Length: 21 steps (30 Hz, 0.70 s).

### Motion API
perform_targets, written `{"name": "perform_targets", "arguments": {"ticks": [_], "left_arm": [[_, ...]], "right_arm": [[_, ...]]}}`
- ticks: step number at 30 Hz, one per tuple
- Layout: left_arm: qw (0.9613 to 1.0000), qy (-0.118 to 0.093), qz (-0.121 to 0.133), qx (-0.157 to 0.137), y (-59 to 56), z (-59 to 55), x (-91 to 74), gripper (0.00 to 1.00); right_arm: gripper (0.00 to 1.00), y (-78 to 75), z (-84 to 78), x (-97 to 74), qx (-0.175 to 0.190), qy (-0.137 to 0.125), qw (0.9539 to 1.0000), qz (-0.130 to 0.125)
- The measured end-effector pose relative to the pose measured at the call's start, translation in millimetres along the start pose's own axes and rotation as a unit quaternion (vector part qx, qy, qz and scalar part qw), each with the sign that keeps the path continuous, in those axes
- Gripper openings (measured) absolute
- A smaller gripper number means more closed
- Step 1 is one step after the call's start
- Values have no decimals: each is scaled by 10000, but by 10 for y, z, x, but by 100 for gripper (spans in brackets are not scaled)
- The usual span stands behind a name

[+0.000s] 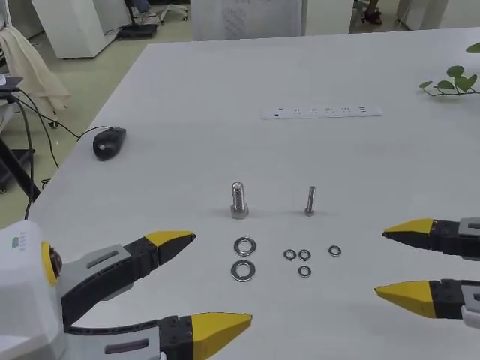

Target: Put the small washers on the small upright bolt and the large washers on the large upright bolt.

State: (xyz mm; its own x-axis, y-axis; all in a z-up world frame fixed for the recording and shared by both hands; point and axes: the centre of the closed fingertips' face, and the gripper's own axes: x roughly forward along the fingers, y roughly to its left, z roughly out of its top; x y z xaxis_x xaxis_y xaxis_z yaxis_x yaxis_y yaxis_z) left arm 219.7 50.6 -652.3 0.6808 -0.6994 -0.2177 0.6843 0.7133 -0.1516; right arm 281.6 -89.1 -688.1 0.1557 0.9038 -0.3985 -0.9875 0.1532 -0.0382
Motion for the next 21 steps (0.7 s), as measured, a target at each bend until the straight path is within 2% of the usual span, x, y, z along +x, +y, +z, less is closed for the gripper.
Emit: {"name": "perform_targets", "arguments": {"ticks": [9, 17, 21], "left_arm": [[10000, 30, 2, -12, 54, -33, 22, 66], [9998, 27, 176, 17, 209, -54, 19, 66], [9995, 125, 242, 131, 286, -78, 30, 65]], "right_arm": [[45, 4, -11, 0, 14, 15, 10000, -25], [45, -9, -2, 21, 22, 34, 10000, -26], [45, -27, -16, 47, 7, 85, 10000, -3]]}}
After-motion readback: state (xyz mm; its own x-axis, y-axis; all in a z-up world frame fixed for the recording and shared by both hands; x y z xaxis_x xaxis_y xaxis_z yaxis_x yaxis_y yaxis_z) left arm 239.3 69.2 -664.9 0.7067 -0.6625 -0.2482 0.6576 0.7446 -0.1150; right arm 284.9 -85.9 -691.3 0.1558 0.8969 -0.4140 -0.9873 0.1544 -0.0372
